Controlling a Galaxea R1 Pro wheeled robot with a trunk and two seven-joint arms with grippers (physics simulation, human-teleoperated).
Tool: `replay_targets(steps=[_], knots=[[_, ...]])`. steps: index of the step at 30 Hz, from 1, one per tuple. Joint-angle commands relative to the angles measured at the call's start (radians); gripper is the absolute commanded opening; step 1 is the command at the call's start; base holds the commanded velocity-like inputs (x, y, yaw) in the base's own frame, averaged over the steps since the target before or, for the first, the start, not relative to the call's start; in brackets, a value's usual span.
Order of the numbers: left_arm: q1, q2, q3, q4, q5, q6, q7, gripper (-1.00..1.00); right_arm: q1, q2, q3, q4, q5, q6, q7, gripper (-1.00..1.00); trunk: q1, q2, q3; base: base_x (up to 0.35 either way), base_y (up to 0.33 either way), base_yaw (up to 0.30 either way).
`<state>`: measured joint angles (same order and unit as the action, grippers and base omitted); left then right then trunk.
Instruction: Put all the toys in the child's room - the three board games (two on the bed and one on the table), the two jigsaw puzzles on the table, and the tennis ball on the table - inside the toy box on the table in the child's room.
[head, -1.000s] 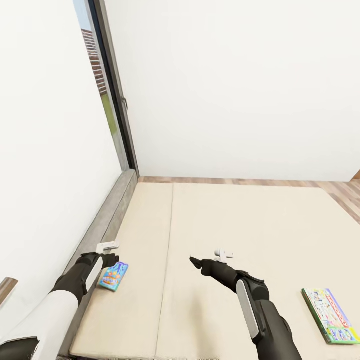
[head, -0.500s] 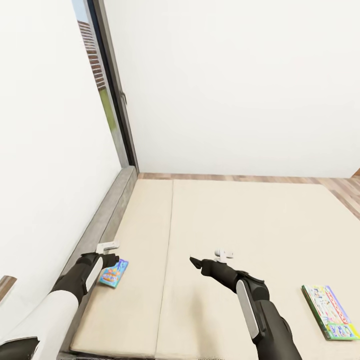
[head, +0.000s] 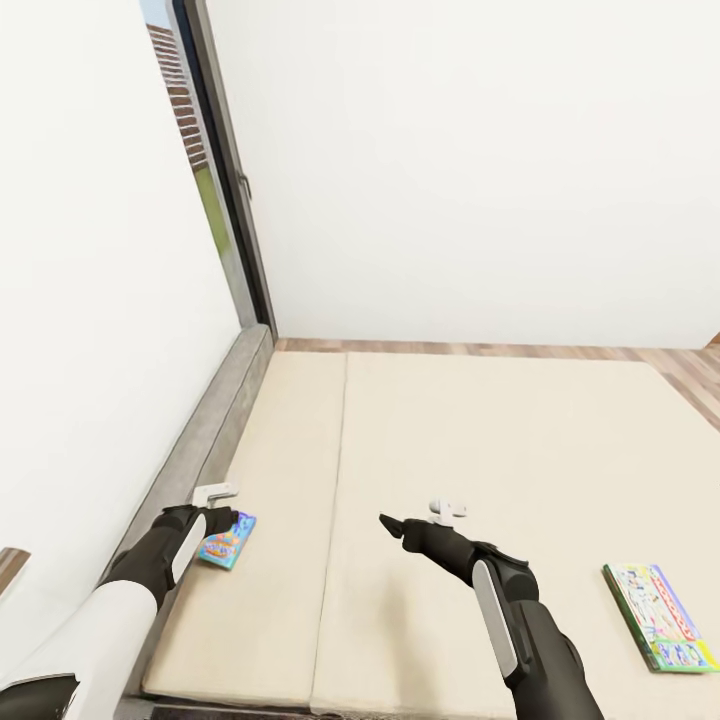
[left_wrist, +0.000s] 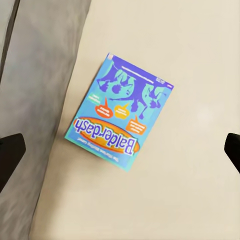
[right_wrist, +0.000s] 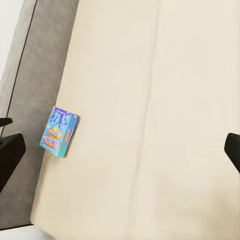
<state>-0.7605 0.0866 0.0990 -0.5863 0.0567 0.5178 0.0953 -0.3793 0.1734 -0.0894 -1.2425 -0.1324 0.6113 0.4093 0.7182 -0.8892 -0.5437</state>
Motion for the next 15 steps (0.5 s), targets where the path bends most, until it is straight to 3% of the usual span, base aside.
replay_targets(steps=[1,15], knots=[[0.0,0.0,0.0,-0.002,0.006,0.004,0.004,1.0,-0.001,0.001,-0.003,-0.001,-0.007,0.008,0.002,1.0,0.0,-0.001,-0.003,0.0,0.0,-0.04],[0.0,0.001,0.001,-0.002,0.006,0.001,0.004,1.0,0.0,0.001,-0.009,0.0,-0.006,-0.002,0.0,1.0,0.0,-0.001,-0.021,0.0,0.0,-0.121]])
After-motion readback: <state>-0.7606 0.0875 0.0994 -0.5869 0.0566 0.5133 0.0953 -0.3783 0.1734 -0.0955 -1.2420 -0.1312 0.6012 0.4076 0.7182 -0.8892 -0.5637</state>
